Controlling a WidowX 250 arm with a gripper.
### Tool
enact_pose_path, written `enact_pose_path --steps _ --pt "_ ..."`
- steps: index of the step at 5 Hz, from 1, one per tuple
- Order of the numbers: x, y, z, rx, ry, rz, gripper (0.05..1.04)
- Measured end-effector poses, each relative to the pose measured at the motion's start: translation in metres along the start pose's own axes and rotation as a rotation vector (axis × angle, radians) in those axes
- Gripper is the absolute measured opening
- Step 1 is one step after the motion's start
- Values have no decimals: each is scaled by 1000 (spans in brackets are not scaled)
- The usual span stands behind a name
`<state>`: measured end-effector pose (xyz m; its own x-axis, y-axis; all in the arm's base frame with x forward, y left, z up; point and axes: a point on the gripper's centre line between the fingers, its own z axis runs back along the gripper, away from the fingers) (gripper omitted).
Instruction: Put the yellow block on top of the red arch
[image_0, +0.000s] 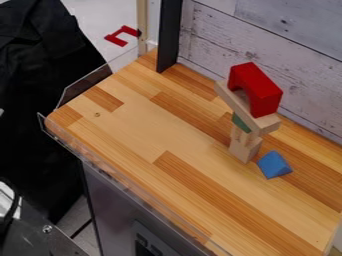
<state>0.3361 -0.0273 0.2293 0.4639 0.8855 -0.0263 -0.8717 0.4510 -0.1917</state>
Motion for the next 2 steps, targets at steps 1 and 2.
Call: enact_pose_path --steps 1,2 --pt "-11 5 -19 42 70 6 574" --pt "-18 8 -37 84 131 16 574"
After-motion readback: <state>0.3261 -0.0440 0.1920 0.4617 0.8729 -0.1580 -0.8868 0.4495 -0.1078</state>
